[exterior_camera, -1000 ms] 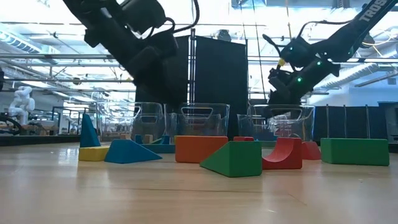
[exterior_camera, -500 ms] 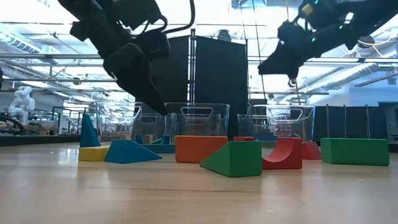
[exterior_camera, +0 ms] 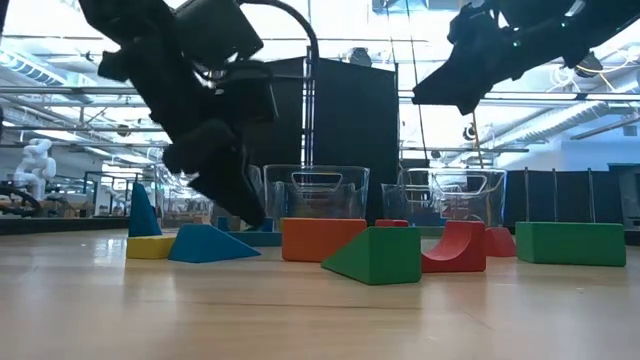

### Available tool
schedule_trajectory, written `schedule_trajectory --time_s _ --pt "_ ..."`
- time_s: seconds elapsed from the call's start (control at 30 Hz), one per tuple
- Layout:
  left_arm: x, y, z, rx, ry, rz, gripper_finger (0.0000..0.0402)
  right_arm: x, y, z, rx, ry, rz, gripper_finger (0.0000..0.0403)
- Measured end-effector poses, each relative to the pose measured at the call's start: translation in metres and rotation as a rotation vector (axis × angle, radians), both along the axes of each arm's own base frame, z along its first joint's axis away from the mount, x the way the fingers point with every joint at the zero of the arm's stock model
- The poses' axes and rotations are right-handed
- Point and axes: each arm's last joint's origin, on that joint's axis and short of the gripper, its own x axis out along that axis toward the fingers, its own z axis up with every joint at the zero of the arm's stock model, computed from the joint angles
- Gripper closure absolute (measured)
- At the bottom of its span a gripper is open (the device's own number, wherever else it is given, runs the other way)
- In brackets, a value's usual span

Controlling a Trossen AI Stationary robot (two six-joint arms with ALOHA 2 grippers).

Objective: Sort blocks by size
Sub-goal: Put the dark blue rectangular block into the right transparent bin

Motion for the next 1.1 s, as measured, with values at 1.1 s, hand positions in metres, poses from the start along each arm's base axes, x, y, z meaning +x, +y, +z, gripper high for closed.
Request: schedule_trajectory --time_s 1.1 --pt "0.000 -0.023 -0.024 -0.008 0.053 -0.009 0.0204 0.001 0.006 0.000 -0.009 0.003 0.008 0.0280"
